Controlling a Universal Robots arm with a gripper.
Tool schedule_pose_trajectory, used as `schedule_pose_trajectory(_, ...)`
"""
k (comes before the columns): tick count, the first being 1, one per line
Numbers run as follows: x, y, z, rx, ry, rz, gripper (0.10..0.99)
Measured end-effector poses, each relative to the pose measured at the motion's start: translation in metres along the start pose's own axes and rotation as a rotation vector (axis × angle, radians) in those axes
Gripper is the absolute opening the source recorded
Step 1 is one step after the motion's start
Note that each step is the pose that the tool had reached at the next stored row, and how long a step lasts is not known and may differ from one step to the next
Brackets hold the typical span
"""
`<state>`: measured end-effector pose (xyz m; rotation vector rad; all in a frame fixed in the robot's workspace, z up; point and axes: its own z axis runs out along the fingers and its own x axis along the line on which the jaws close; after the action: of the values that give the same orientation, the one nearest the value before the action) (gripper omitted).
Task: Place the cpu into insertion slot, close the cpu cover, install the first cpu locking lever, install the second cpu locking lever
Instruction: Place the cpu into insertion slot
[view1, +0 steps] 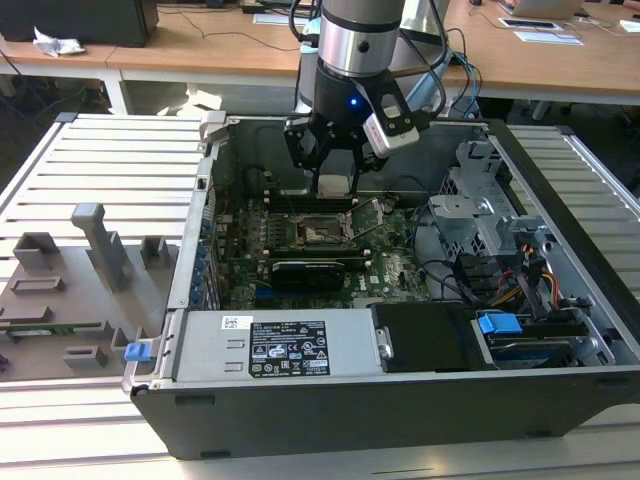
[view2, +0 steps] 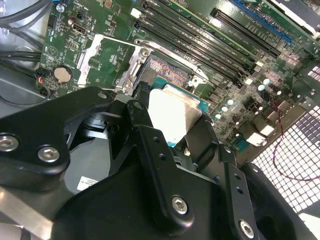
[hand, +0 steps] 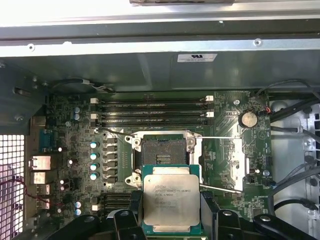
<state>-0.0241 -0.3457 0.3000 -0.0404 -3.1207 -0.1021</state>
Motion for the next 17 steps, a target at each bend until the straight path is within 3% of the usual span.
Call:
schedule_pose_trajectory(6,-0.0001,-0.0002,0.0028,0.0,0.0,0.0,0.541)
schedule_pose_trajectory(12,-0.0002,-0.0007,0.0104,0.001,0.0,0.0,0.541)
schedule_pose_trajectory(15,-0.0002,0.0045,0.0146,0.016,-0.0004,0.0,0.541)
schedule_pose_trajectory(17,-0.0001,0.0093,0.0162,0.019,-0.0004,-0.001,0.541)
